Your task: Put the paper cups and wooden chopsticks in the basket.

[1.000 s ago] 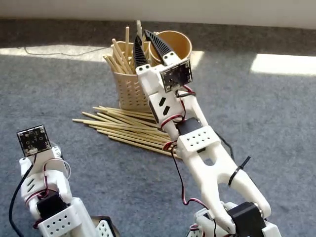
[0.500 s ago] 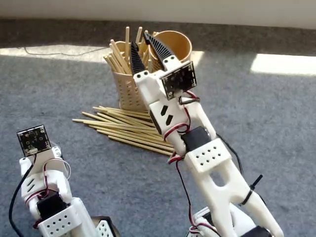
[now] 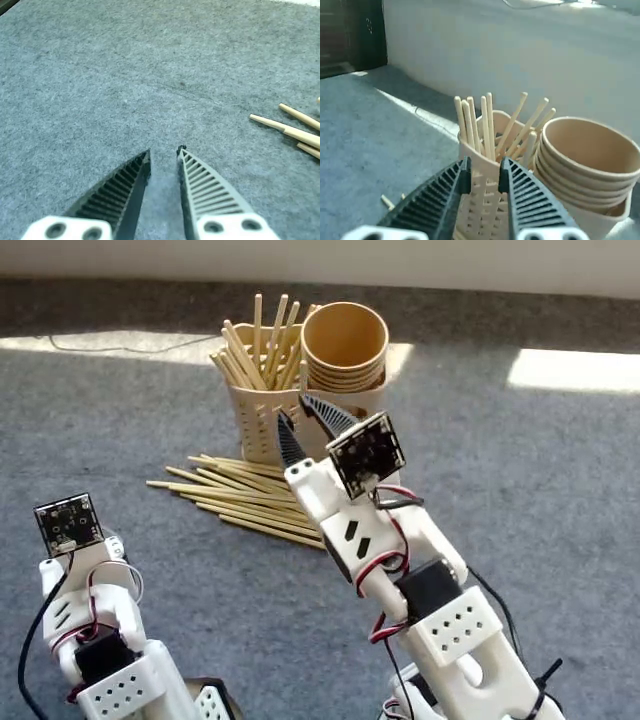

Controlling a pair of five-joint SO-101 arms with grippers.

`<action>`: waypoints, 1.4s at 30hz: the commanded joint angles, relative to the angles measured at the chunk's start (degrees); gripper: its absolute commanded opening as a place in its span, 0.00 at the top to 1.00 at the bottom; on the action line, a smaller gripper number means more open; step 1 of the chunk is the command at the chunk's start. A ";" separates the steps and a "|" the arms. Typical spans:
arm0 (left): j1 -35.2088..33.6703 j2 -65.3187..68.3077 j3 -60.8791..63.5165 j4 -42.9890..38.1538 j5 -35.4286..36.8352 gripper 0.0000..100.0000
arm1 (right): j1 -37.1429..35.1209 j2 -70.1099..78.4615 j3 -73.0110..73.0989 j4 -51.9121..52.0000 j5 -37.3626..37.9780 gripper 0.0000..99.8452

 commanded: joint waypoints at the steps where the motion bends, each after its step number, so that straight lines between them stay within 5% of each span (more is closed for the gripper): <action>1: 1.10 -0.04 1.10 -1.05 -0.53 0.91 | -2.86 -1.36 2.24 3.47 1.14 0.89; 12: 1.01 -0.04 1.10 -1.05 -0.53 0.91 | -8.92 19.56 6.20 3.82 1.23 0.89; 26: 1.01 -0.31 1.10 -0.35 -0.53 0.91 | -8.92 48.57 -7.43 3.30 6.51 0.89; 35: 1.10 -0.31 1.10 -0.35 -0.53 0.91 | -8.75 58.68 -12.26 3.47 6.95 0.90; 42: 1.10 -0.31 1.10 -0.35 -0.53 0.91 | -9.01 58.77 -12.35 11.21 13.45 0.99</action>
